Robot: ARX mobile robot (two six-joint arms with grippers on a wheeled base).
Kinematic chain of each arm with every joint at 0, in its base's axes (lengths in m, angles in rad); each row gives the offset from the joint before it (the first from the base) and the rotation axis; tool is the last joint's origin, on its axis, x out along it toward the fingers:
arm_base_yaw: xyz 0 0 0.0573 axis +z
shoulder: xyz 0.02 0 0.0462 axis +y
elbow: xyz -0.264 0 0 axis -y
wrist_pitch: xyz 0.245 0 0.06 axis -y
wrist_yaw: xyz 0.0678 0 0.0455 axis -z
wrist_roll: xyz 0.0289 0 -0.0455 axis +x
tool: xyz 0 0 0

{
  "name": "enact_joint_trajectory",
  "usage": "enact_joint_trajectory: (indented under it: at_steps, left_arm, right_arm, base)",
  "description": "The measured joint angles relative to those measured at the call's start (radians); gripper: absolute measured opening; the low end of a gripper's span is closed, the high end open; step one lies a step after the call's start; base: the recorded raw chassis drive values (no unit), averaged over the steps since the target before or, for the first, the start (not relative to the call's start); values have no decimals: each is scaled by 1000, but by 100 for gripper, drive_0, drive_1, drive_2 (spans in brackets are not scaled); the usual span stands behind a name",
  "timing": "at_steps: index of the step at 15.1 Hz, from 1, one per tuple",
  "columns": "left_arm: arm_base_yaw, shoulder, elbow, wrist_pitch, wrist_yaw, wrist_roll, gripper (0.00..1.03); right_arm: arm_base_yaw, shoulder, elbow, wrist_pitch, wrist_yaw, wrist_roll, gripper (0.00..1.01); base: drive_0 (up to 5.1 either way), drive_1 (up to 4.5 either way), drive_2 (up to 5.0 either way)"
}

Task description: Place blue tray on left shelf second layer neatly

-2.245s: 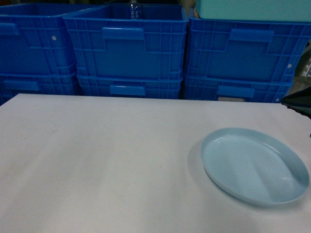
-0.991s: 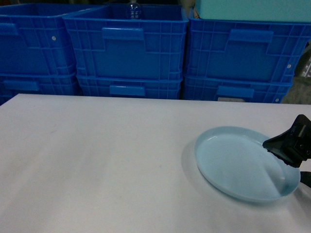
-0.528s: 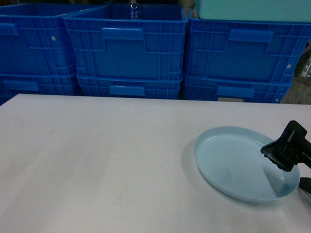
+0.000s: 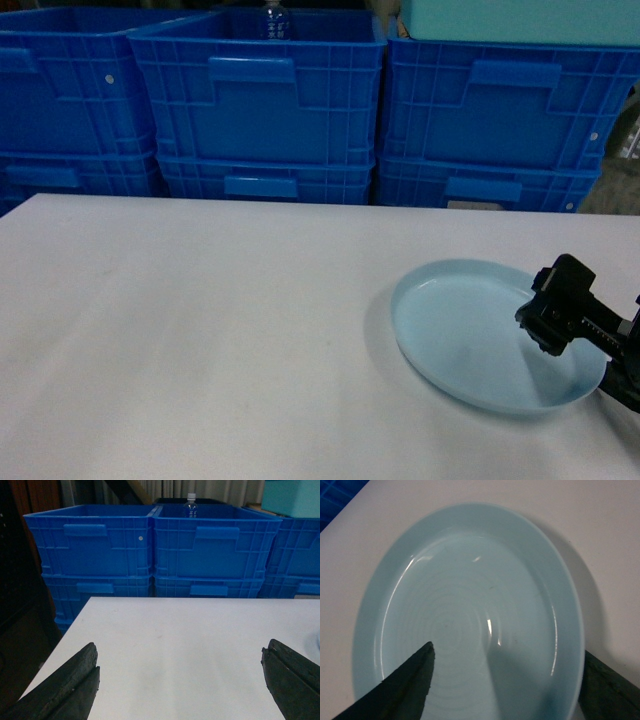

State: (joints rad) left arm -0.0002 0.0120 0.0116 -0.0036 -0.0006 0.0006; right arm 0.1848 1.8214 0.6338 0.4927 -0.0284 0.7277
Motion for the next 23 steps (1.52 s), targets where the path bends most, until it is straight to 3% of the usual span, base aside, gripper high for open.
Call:
enact_joint_trajectory:
  at_steps: [3,8,11,12,13,18,21,23]
  left_arm:
    - [0,0,0,0,0,0,98]
    - [0,0,0,0,0,0,98]
    - [0,0,0,0,0,0,98]
    - [0,0,0,0,0,0,98]
    - [0,0,0,0,0,0,98]
    - [0,0,0,0,0,0,98]
    - [0,0,0,0,0,0,98]
    - [0,0,0,0,0,0,98]
  right_arm:
    - [5,11,-1,-7,12,16,53]
    - [-13,23,-15,1,-5,7,1]
    - [-37,8,-42,8,-16,1,2]
    - [-42,-22,-56,-18,-17,-23,2]
    - [-51,-199,-41,-161,-55,-114,2]
    - [-158,-412,7,-334,-150,-295,2]
    - [-262,-602,-53,-468,-250,-392,2]
    - [-387,-773,-88,-634,-375,-472,2]
  base:
    - [0,0,0]
    - [0,0,0]
    - [0,0,0]
    - [0,0,0]
    - [0,0,0]
    - [0,0,0]
    - [0,0,0]
    - [0,0,0]
